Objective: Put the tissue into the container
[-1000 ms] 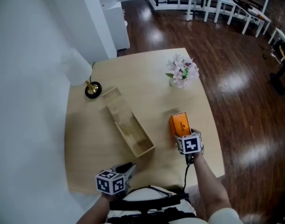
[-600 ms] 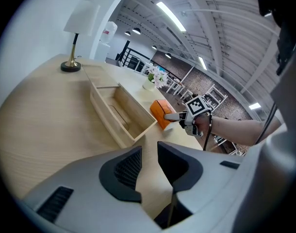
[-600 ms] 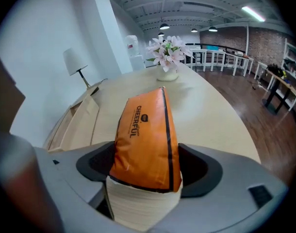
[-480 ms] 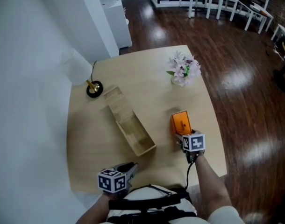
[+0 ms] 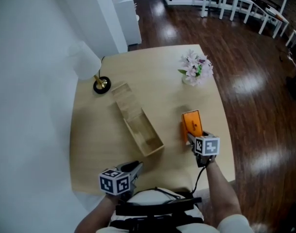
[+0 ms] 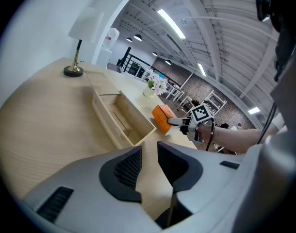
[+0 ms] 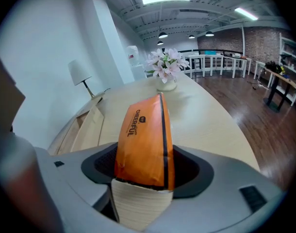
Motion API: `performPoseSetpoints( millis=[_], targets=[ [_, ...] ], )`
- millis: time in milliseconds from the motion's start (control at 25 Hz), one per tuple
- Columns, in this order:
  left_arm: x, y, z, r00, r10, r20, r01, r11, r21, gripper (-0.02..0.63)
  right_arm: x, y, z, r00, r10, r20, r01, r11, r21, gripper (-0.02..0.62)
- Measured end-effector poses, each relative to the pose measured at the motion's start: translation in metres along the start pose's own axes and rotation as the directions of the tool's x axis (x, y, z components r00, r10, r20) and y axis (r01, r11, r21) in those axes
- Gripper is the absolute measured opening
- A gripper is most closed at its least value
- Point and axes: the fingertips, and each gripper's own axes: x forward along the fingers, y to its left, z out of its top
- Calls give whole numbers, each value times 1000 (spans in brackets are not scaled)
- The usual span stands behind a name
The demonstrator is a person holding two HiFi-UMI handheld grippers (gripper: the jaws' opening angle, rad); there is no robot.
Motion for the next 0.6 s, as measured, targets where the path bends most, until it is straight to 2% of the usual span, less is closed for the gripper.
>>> performPoseSetpoints(
  millis=[240, 440, 600],
  targets=[
    [-15, 4, 16, 995, 6, 97, -5, 1000, -13, 106, -23, 28, 35, 996, 41, 80, -38, 999, -37, 316],
    [-35, 16, 32, 982, 30, 189, -26, 999, -22, 106, -36, 75, 68, 983, 113, 144, -99, 990, -101, 316],
    [-52, 31, 39, 970, 58, 237, -50, 998, -41, 106, -39, 114, 80, 973, 167, 159, -143, 978, -154, 316]
  ],
)
